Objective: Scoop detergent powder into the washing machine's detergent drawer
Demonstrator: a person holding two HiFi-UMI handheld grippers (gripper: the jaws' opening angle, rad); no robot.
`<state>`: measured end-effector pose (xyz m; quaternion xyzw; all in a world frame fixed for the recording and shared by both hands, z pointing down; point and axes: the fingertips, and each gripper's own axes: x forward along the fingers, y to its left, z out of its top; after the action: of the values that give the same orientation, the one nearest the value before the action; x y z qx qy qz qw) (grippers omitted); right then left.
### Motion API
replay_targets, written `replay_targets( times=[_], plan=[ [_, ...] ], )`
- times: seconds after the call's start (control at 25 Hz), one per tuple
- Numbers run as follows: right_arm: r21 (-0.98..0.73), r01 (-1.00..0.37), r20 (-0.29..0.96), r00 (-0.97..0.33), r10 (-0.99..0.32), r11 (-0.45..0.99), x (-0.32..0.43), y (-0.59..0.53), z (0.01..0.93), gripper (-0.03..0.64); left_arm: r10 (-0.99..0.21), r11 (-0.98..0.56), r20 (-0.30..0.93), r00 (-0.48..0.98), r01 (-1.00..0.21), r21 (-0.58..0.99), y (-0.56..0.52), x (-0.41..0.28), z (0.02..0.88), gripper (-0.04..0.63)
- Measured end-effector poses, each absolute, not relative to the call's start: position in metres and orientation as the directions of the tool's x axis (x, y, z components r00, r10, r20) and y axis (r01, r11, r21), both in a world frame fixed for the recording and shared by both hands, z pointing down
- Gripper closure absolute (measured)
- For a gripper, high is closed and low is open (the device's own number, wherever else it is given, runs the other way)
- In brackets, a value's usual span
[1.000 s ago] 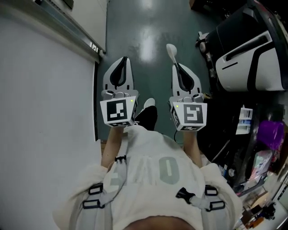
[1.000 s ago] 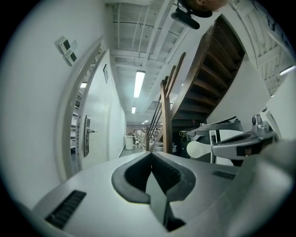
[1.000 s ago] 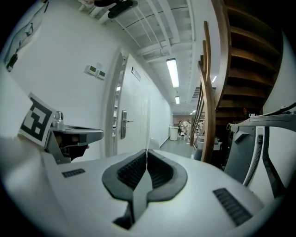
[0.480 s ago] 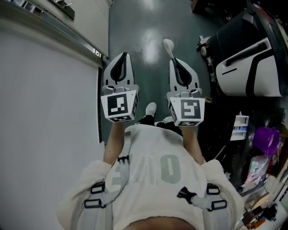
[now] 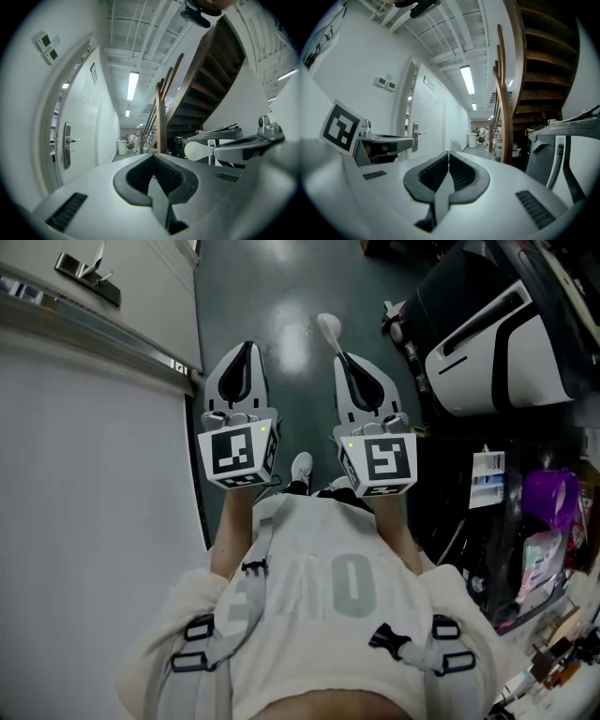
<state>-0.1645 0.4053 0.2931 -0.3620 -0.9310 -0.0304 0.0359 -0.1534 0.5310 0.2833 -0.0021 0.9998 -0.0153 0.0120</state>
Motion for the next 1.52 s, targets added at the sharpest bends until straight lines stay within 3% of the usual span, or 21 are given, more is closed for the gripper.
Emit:
replay_targets(
  times=[0.28,0.56,0.76,1.0,1.52],
  plan=[
    [0.028,0.506,0.07,-0.861,0.503,0.862,-0.175,0.303,0.284,0.606,-0.162,0.986,-0.013,-0.987,-0.161,-0.051,0.438,-0.177,0.277,0.574],
    [0.027,0.248,0.069,-0.967,0.245,0.968,-0.158,0.16,0.284,0.606,-0.414,0.91,0.019,-0.91,-0.414,-0.022,0.296,-0.2,0.282,0.574],
    [0.041,-0.011,0.078,-0.997,-0.014,0.999,-0.125,0.049,0.288,0.606,-0.604,0.797,0.006,-0.797,-0.604,-0.027,0.178,-0.194,0.283,0.574],
    [0.02,-0.297,0.072,-0.952,-0.298,0.955,-0.071,-0.056,0.287,0.606,-0.804,0.594,-0.013,-0.594,-0.804,-0.038,0.054,-0.167,0.273,0.574],
    [0.012,-0.677,0.073,-0.733,-0.676,0.736,0.028,-0.169,0.288,0.606,-0.987,0.158,-0.019,-0.158,-0.987,-0.025,-0.12,-0.096,0.267,0.574]
  ],
)
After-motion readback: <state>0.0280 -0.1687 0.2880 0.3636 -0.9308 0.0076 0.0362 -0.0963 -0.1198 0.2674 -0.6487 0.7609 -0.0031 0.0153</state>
